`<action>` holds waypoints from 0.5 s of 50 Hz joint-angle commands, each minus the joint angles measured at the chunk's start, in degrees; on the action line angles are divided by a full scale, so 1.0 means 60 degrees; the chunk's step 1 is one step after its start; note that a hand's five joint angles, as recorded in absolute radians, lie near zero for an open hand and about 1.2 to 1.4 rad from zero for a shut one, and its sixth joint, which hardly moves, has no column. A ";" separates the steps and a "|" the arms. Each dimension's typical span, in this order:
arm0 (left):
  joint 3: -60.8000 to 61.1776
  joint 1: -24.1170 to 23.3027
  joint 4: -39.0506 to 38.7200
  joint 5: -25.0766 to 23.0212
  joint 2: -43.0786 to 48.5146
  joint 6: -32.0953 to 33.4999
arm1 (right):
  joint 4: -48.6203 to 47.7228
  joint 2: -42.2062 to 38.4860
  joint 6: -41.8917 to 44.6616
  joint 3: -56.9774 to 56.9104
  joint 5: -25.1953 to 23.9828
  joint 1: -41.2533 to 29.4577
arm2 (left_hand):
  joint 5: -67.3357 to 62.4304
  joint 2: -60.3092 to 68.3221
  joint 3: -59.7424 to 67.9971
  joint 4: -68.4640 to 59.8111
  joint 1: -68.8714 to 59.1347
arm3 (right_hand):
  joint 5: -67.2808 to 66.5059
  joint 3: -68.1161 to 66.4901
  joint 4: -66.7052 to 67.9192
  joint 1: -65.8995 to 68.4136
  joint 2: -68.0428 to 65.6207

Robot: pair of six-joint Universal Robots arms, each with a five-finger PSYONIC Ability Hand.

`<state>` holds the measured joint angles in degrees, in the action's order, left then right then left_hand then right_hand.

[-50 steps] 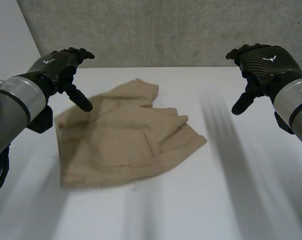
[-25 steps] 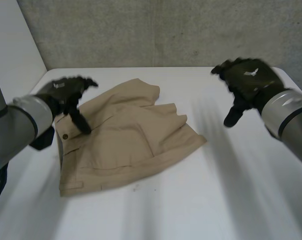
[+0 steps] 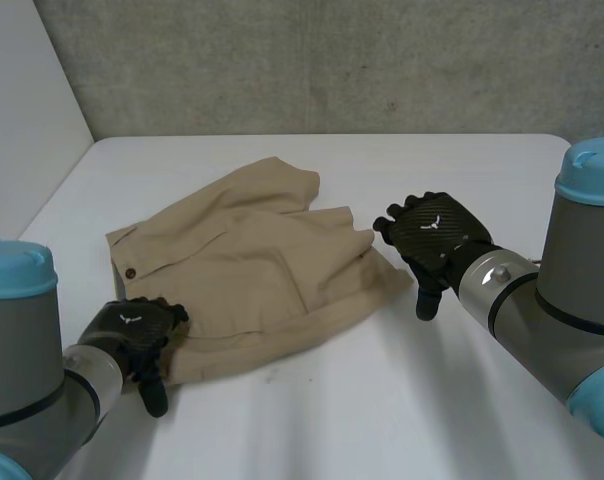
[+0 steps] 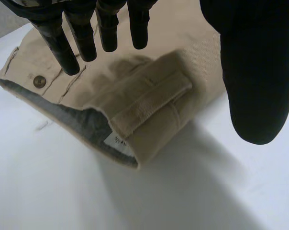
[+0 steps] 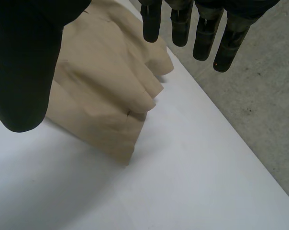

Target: Fold the shorts.

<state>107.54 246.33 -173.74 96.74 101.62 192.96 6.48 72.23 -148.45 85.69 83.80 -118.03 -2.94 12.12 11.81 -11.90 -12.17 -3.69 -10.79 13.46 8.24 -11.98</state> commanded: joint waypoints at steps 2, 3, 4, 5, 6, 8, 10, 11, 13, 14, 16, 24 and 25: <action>0.0270 0.0136 -0.0823 -0.0009 0.0348 0.0183 | -0.0040 0.0032 -0.0014 0.0015 0.0125 -0.0001 | -0.1282 0.1419 0.1470 -0.1456 -0.1410 | 0.0614 0.0132 -0.0576 0.0294 0.0330; 0.0285 0.0150 -0.0954 -0.0009 0.0377 0.0183 | -0.0040 0.0032 -0.0014 0.0015 0.0139 -0.0030 | -0.1589 0.1726 0.1777 -0.1763 -0.1717 | 0.0614 0.0132 -0.0576 0.0294 0.0330; 0.0314 0.0180 -0.1245 -0.0009 0.0435 0.0183 | -0.0054 0.0032 -0.0014 0.0030 0.0139 -0.0031 | -0.2453 0.2589 0.2641 -0.2626 -0.2581 | 0.0614 0.0132 -0.0576 0.0294 0.0330; 0.0343 0.0180 -0.1393 0.0005 0.0436 0.0183 | -0.0054 0.0046 -0.0014 0.0044 0.0154 -0.0045 | -0.3017 0.3153 0.3205 -0.3190 -0.3144 | 0.0614 0.0132 -0.0576 0.0294 0.0330; 0.0372 0.0194 -0.1569 0.0020 0.0436 0.0183 | -0.0054 0.0046 -0.0014 0.0059 0.0154 -0.0045 | -0.3661 0.3797 0.3849 -0.3834 -0.3788 | 0.0614 0.0132 -0.0576 0.0294 0.0330; 0.0460 0.0253 -0.2094 0.0107 0.0436 0.0183 | -0.0054 0.0061 -0.0013 0.0073 0.0154 -0.0045 | -0.6728 0.6865 0.6917 -0.6902 -0.6856 | 0.0614 0.0132 -0.0576 0.0294 0.0330; 0.0490 0.0311 -0.2448 0.0151 0.0421 0.0197 | -0.0054 0.0061 -0.0014 0.0074 0.0154 -0.0045 | -0.8621 0.8757 0.8809 -0.8794 -0.8749 | 0.0614 0.0132 -0.0576 0.0294 0.0330; 0.0504 0.0326 -0.2595 0.0166 0.0421 0.0212 | -0.0054 0.0061 -0.0014 0.0074 0.0154 -0.0045 | -0.9434 0.9570 0.9622 -0.9608 -0.9562 | 0.0614 0.0132 -0.0576 0.0294 0.0330; 0.0519 0.0341 -0.2947 0.0166 0.0407 0.0329 | -0.0054 0.0076 -0.0014 0.0074 0.0154 -0.0045 | -1.1174 1.1310 1.1362 -1.1348 -1.1302 | 0.0614 0.0132 -0.0576 0.0294 0.0330; 0.0505 0.0341 -0.3049 0.0152 0.0407 0.0402 | -0.0054 0.0076 -0.0014 0.0074 0.0154 -0.0045 | -1.1177 1.1313 1.1365 -1.1350 -1.1305 | 0.0614 0.0132 -0.0576 0.0294 0.0330; 0.0403 0.0341 -0.3298 0.0152 0.0392 0.0664 | -0.0069 0.0076 0.0001 0.0074 0.0169 -0.0045 | -1.1177 1.1313 1.1365 -1.1350 -1.1305 | 0.0614 0.0132 -0.0576 0.0294 0.0330; -0.1061 0.0794 -0.4265 0.0181 0.0013 0.1895 | -0.0113 0.0105 -0.0013 -0.0014 0.0373 0.0042 | -1.1177 1.1313 1.1365 -1.1350 -1.1305 | 0.0614 0.0132 -0.0576 0.0294 0.0330; -0.1266 0.0882 -0.4353 0.0167 -0.0119 0.2027 | -0.0098 0.0105 -0.0014 -0.0029 0.0403 0.0072 | -1.1177 1.1313 1.1365 -1.1350 -1.1305 | 0.0614 0.0132 -0.0576 0.0294 0.0330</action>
<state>106.87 249.28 -196.25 97.76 103.54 199.81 6.02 72.75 -148.48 85.98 85.12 -118.18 -55.08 68.36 67.54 -68.68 -62.94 -3.69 -10.79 13.46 8.24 -11.98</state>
